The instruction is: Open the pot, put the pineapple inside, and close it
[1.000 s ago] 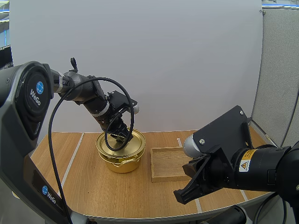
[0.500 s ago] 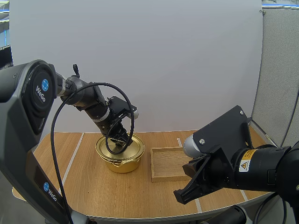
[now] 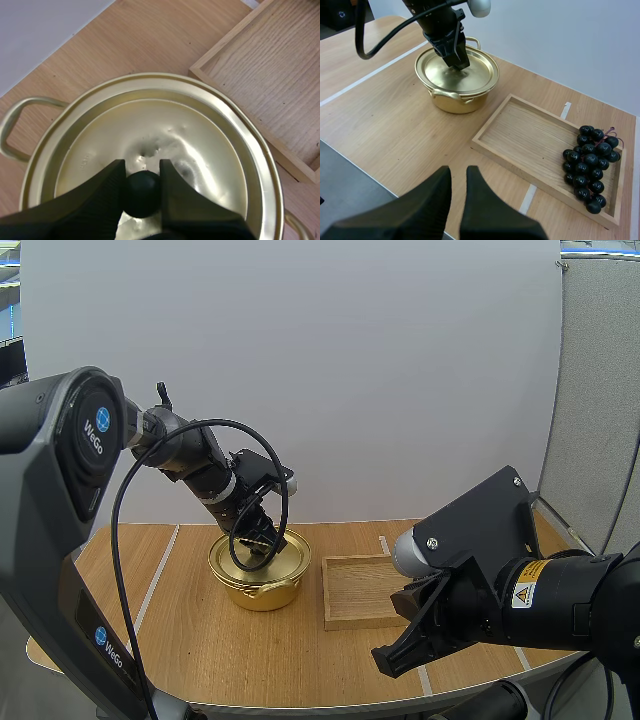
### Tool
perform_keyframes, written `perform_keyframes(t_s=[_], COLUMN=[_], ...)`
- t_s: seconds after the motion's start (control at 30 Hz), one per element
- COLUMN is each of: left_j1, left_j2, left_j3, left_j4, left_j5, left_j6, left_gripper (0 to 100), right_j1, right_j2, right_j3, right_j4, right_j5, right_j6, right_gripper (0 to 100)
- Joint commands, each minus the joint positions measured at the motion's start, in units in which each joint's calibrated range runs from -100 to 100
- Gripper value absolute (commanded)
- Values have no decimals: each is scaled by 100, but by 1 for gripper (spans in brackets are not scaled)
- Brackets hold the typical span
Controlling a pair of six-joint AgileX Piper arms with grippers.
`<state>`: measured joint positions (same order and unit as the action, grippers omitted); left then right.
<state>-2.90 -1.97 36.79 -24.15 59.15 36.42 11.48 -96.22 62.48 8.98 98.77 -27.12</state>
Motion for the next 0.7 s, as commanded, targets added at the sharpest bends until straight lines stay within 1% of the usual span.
perform_keyframes(t_s=[0.0,0.27,0.33,0.4,0.43,0.67], left_j1=[1,1,1,1,1,1], left_j2=[25,25,25,25,25,25], left_j3=[50,50,50,50,50,50], left_j4=[-142,-142,-142,-142,-142,-142], left_j5=[291,291,253,253,253,252], left_j6=[35,35,35,35,35,25], left_gripper=[0,0,0,0,0,0], right_j1=[-23,-23,-23,-23,-23,-23], right_j2=[-24,-24,-24,-24,-24,-24], right_j3=[24,24,24,24,24,24], right_j4=[-34,41,54,54,54,54], right_j5=[-32,-35,-35,-35,-35,-35], right_j6=[-46,-46,-46,-46,-46,-31], right_gripper=[21,20,17,7,0,0])
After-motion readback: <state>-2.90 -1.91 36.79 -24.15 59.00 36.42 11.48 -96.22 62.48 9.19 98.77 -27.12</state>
